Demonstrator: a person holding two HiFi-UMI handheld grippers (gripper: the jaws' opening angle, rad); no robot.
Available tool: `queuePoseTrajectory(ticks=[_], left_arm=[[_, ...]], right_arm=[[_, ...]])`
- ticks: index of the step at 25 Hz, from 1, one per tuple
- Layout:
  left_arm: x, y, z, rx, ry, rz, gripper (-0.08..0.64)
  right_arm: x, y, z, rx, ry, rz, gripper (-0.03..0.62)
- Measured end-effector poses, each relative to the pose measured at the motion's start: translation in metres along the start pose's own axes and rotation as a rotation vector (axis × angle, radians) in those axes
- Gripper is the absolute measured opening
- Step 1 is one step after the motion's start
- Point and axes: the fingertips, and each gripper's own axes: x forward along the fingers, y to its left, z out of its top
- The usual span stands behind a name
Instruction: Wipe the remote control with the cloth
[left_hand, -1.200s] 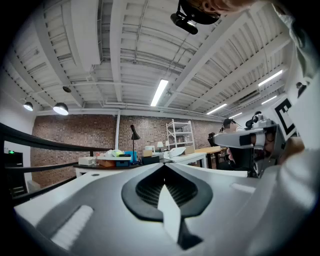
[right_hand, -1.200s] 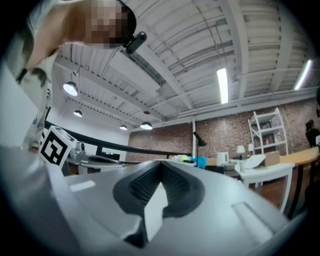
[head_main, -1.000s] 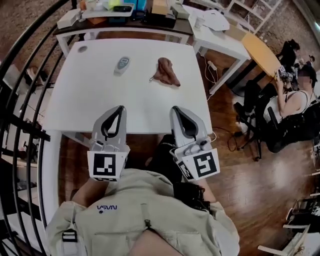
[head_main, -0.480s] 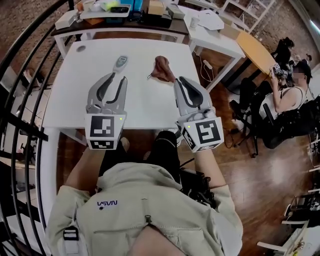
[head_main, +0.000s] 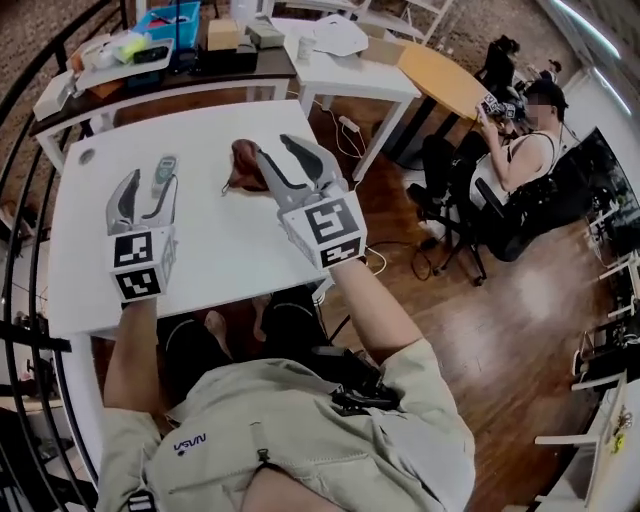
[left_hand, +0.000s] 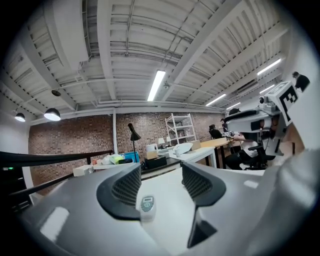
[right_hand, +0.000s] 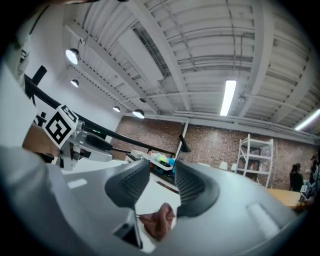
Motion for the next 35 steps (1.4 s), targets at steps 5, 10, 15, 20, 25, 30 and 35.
queuePoseTrajectory(ticks=[5,10,15,20,25,30,35], left_arm=[[0.041,0.009,-0.009,-0.029,0.037,-0.005,0.249],[0.074,0.019,-0.03,-0.055,0.103,0.007,0.29],[0.111,0.017,-0.065,-0.094,0.202,-0.016,0.31],[0.126,0.019,-0.098,-0.14,0.304,-0.061,0.331],[0.14,0.018,-0.123,-0.139,0.38,-0.084,0.353],[0.142,0.034,-0.145,-0.19,0.448,-0.064,0.371],[0.149,0.044,-0.164,-0.22,0.512,-0.053,0.39]], right_arm=[[0.032,-0.016,-0.023,0.007,0.059,0.009,0.158],[0.054,-0.031,-0.063,0.053,0.139,0.024,0.169],[0.072,-0.052,-0.102,0.092,0.232,0.015,0.183],[0.089,-0.046,-0.131,0.129,0.325,0.045,0.199],[0.101,-0.034,-0.163,0.13,0.424,0.103,0.215],[0.109,-0.024,-0.188,0.138,0.502,0.143,0.215],[0.114,-0.024,-0.204,0.139,0.554,0.161,0.222]])
